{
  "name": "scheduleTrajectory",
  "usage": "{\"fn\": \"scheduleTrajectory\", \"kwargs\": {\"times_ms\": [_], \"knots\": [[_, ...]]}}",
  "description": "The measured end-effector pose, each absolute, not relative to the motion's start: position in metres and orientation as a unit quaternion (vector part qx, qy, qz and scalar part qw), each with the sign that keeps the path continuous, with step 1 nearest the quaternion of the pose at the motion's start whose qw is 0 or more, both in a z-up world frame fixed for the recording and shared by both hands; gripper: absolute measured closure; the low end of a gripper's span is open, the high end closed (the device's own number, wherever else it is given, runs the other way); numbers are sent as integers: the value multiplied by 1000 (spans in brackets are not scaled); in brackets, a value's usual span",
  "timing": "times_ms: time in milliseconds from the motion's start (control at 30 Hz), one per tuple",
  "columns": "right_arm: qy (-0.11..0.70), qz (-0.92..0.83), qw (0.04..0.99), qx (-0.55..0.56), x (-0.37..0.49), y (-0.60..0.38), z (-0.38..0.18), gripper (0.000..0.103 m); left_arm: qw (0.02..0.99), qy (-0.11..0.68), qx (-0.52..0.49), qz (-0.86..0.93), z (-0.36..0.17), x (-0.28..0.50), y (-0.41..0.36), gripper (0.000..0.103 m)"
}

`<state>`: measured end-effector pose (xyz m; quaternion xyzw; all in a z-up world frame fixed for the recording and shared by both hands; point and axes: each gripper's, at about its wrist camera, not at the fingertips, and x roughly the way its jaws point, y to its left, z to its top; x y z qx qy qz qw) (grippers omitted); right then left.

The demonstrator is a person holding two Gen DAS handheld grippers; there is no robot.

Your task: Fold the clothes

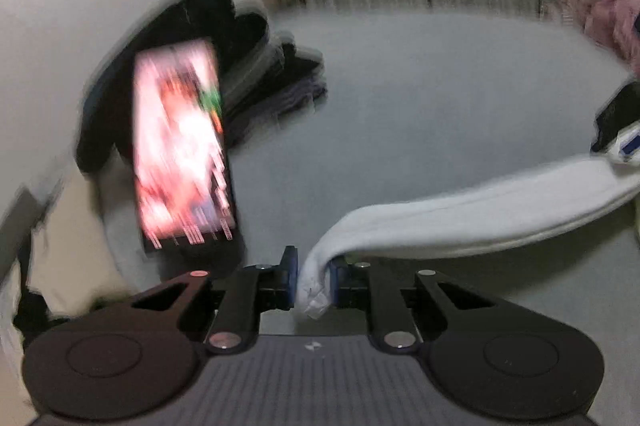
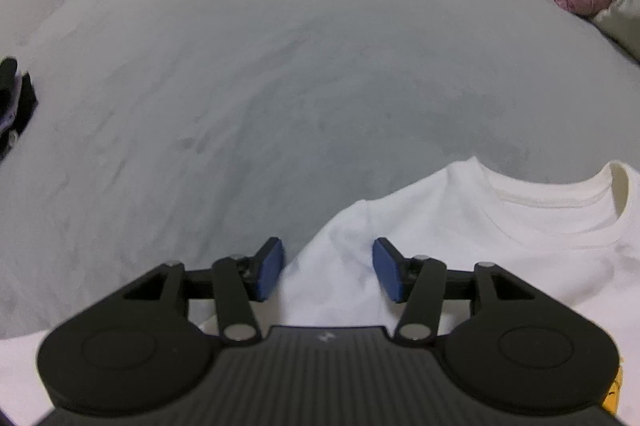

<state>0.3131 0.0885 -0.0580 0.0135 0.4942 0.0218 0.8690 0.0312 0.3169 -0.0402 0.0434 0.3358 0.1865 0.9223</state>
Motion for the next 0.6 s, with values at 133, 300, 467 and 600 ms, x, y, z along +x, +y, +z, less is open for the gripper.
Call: {"fn": "scheduleTrajectory", "kwargs": {"times_ms": [133, 300, 467, 600], "knots": [[494, 23, 869, 8, 308, 92, -55, 52, 860, 449, 40, 239, -66, 39, 333, 80], [497, 20, 868, 10, 314, 95, -61, 51, 863, 433, -24, 259, -59, 32, 362, 74], [488, 10, 873, 1, 305, 105, -55, 50, 868, 408, -173, 223, -56, 29, 398, 65], [474, 65, 878, -27, 282, 133, -48, 45, 879, 392, -199, 182, -58, 39, 395, 65]]}}
